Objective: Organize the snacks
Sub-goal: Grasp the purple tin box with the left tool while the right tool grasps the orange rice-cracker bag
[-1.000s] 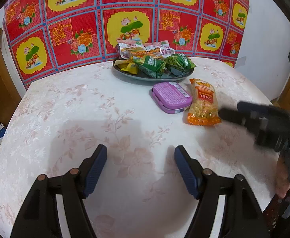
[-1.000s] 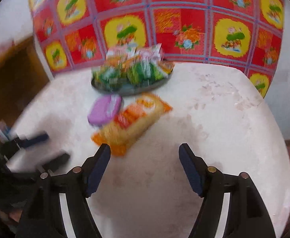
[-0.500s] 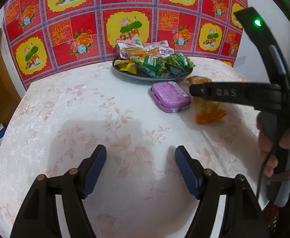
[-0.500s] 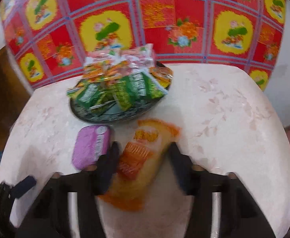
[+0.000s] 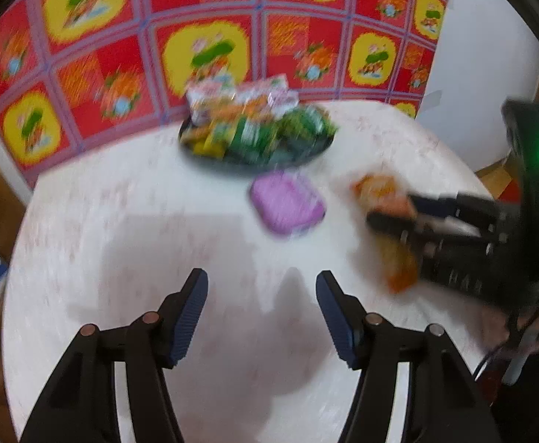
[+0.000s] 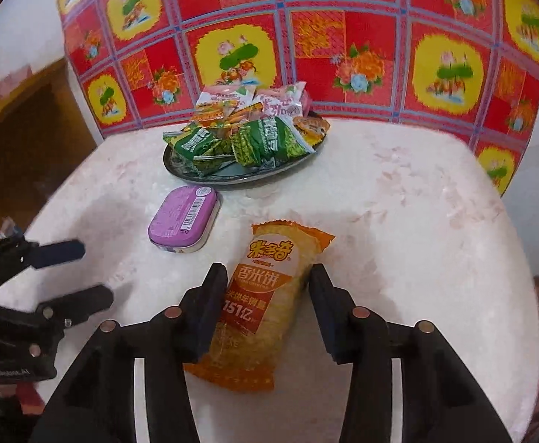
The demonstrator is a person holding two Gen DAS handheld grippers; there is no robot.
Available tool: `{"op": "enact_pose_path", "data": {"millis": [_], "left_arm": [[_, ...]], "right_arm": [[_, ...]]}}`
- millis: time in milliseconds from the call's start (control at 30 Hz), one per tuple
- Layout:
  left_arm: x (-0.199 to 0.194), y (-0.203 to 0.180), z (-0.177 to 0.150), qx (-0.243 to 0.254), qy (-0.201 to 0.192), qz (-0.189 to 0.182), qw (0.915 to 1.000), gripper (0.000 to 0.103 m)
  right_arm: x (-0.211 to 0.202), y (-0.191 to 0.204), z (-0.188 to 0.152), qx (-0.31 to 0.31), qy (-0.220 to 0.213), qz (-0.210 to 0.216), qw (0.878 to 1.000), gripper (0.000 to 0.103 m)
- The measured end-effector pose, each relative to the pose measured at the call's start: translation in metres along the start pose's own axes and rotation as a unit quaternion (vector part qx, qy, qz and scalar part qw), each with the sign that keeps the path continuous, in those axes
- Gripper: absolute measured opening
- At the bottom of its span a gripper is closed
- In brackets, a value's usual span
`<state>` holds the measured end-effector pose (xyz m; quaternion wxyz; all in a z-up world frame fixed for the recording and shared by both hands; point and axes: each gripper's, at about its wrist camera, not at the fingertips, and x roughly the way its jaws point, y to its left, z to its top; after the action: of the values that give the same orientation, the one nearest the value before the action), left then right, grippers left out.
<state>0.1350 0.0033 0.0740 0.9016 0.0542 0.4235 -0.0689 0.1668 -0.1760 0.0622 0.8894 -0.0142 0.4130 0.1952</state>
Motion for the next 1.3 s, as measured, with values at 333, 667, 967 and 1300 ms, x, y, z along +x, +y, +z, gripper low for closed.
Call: {"op": "enact_pose_path", "data": {"millis": [333,667,967,1300], "left_arm": [[0.055,-0.023,0.068,-0.004,0.040,0.012,0.9991,0.066],[0.059,-0.019,0.041,-0.039,0.073,0.016,0.9964,0.053],[0.009,0.015,-0.028,-0.055,0.038,-0.003,0.9978,0.053],[-0.004,0.018,-0.052,-0.040,-0.025,0.015,0.9988,0.053]], "right_arm": [[-0.003,-0.015,-0.002,0.049,-0.011,0.054,0.997,0.047],[-0.005,-0.019,-0.001,0.059,-0.013,0.069,0.996,0.046],[-0.010,0.014,-0.012,-0.049,0.011,0.057,0.997,0.049],[-0.020,0.046,-0.043,-0.089,0.011,-0.037,0.995,0.065]]}}
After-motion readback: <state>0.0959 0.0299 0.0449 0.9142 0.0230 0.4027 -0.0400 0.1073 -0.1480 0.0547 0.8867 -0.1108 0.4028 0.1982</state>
